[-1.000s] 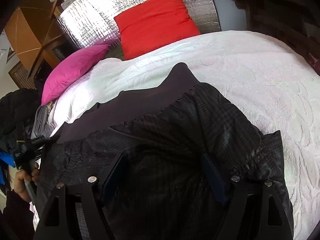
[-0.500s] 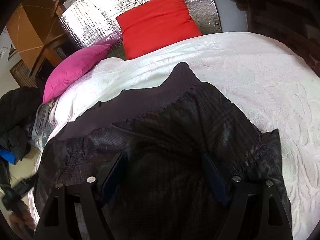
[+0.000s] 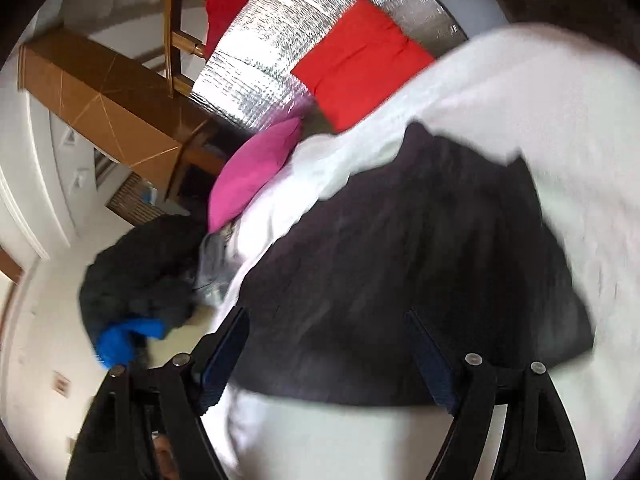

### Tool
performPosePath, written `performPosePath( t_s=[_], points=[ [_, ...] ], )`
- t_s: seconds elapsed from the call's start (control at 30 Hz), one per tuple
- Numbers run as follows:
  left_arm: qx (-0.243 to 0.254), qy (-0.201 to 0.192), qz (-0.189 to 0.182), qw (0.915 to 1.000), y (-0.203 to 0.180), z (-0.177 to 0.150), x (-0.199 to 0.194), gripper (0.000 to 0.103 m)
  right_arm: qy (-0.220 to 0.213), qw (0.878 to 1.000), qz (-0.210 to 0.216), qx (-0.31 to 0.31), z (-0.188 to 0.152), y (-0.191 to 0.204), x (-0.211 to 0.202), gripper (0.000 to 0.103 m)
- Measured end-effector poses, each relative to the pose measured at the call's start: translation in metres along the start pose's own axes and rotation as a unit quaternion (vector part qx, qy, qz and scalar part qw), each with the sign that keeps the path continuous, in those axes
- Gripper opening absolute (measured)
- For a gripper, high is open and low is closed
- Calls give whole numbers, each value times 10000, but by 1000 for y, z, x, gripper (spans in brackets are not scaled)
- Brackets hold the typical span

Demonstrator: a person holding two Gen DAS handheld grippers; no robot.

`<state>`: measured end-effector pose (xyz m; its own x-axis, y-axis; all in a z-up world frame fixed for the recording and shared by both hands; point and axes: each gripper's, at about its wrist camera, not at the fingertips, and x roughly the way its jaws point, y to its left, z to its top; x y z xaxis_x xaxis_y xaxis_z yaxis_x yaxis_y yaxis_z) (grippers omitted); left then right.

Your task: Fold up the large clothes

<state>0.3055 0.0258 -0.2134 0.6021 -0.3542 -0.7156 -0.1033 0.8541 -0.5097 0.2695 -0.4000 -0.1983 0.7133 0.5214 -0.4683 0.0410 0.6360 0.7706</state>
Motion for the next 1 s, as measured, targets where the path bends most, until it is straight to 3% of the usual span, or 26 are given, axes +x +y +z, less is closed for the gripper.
performPosePath(
  t_s=[0.13,0.2,0.37,0.6,0.73,0.8,0.87,0.93,1.0],
  points=[
    [-299,664,-145,9972,-4,-19,21,83,294,9978,51,590,-33,-14,4,84],
    [-565,765,-234,9952,0,-20,27,83,353,9955,2,874,-43,-24,9,84],
    [-1066,298,-138,9938,15,-7,23,83,99,9912,-337,1275,-39,-46,22,84],
    [-1921,-36,-299,9809,40,19,44,83,-590,9759,-299,2078,-19,-79,34,85],
    [-2019,-225,-464,9780,42,26,50,83,-1040,9689,-330,2222,-14,-82,38,85],
    [-1910,-339,-415,9801,41,29,50,74,-1194,9684,-398,2153,-16,-78,38,84],
    [-1768,-389,-301,9830,39,29,50,57,-1275,9684,-654,2041,-14,-76,38,76],
    [-1680,-465,-304,9842,37,23,45,49,-1283,9683,-808,1983,-11,-75,37,56],
    [-1547,-546,-307,9860,36,22,39,43,-1325,9704,-809,1847,-10,-71,32,45]
  ],
)
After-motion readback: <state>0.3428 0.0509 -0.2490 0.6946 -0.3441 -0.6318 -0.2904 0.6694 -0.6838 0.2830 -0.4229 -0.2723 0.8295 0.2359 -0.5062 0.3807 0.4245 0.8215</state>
